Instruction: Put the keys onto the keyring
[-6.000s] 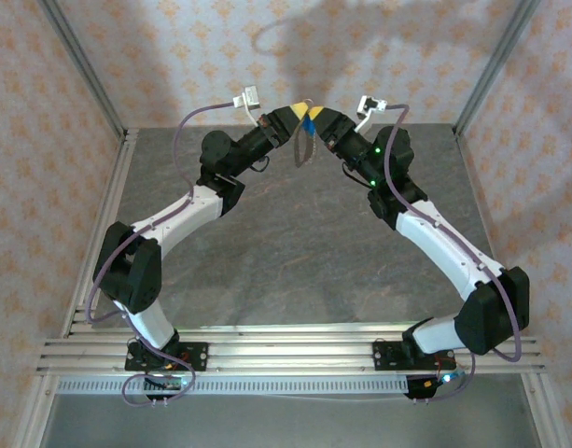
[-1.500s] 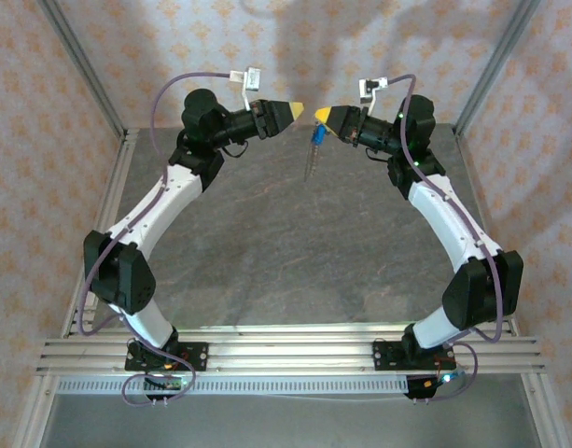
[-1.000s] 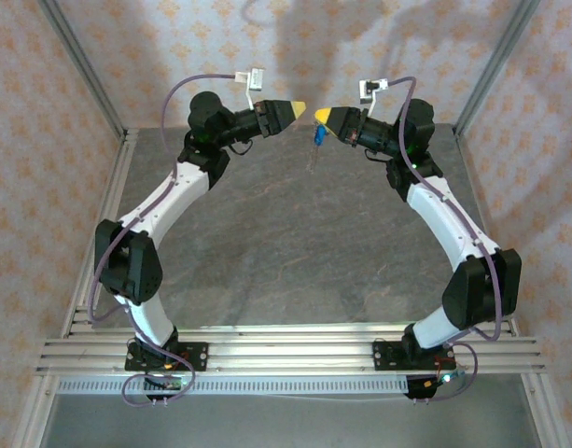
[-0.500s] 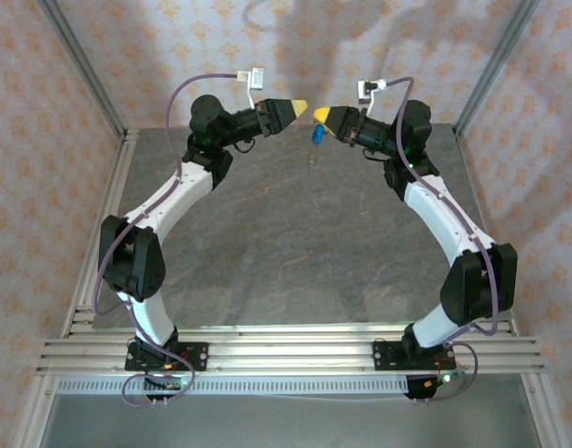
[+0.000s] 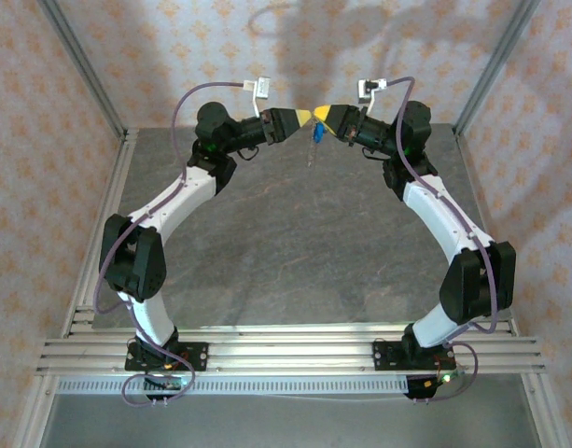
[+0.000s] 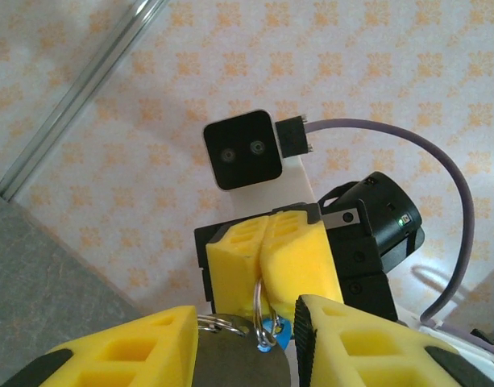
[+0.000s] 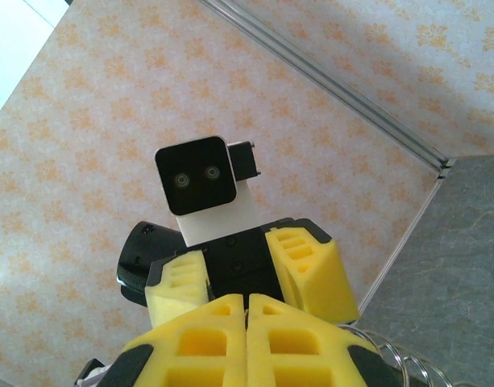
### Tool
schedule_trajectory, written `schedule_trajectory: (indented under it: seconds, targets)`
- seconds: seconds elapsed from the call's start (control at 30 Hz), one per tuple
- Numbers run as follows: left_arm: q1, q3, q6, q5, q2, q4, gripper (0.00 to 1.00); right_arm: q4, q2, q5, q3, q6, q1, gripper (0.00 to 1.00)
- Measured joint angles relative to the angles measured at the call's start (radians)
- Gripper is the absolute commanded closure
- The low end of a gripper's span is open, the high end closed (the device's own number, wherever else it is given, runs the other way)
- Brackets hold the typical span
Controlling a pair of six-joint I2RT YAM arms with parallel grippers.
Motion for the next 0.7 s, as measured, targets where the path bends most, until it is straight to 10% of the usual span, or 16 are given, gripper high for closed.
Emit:
schedule_trajectory:
  seconds: [0.7]
  targets:
    - [-0.023, 0.0, -0.008, 0.003, 0.0, 0.009, 0.92, 0.01, 0.0, -0.002, -0.003, 0.014, -0.002, 1.0]
